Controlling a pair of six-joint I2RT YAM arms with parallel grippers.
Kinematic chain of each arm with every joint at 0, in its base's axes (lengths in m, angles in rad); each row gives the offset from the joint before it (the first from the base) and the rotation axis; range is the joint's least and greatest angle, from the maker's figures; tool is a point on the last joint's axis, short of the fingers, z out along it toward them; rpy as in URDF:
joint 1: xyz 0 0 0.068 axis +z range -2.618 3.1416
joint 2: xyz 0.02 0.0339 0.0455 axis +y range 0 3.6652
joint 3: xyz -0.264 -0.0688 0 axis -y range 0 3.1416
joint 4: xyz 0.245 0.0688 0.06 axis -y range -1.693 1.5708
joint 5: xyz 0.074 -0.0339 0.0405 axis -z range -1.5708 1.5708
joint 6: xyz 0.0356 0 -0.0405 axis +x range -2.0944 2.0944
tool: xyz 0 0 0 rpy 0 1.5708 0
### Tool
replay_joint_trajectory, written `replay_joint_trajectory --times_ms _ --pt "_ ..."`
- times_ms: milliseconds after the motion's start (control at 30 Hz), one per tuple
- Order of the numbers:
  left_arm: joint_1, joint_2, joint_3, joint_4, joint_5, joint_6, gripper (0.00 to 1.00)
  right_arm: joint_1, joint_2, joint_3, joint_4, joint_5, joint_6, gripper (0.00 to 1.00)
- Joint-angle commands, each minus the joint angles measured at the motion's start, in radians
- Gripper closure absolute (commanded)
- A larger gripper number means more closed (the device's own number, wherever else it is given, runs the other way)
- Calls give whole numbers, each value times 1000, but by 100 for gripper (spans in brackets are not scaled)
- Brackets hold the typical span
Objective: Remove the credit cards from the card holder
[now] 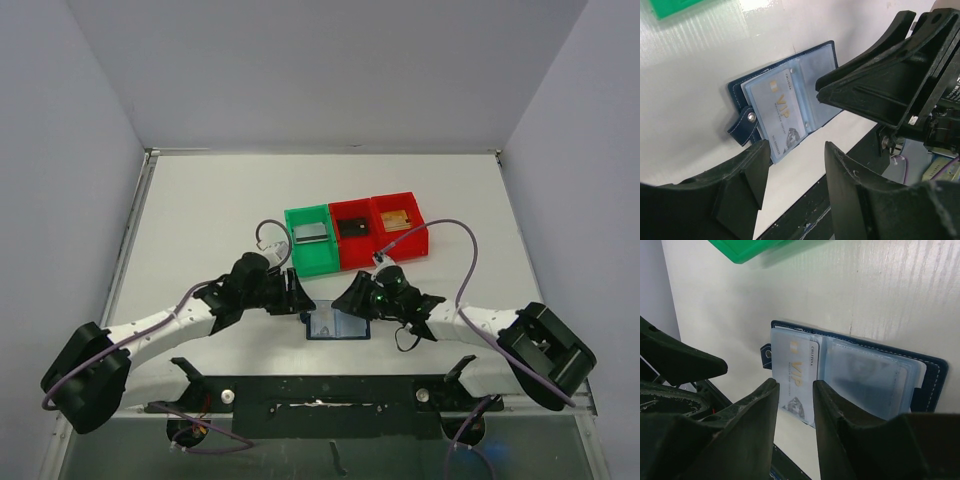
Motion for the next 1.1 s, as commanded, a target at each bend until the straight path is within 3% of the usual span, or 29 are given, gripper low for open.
replay_joint_trajectory --times_ms 0,367,600,1067 --pt "-21 41 66 56 -13 10 55 20 32 -3 80 3 39 66" --pt "-75 175 157 -41 -53 76 72 39 83 -52 148 1 112 73" --pt "-97 251 187 -99 -99 98 73 42 115 -44 133 -5 108 74" --pt "-129 280 46 27 -119 46 91 41 123 -21 75 -4 93 75"
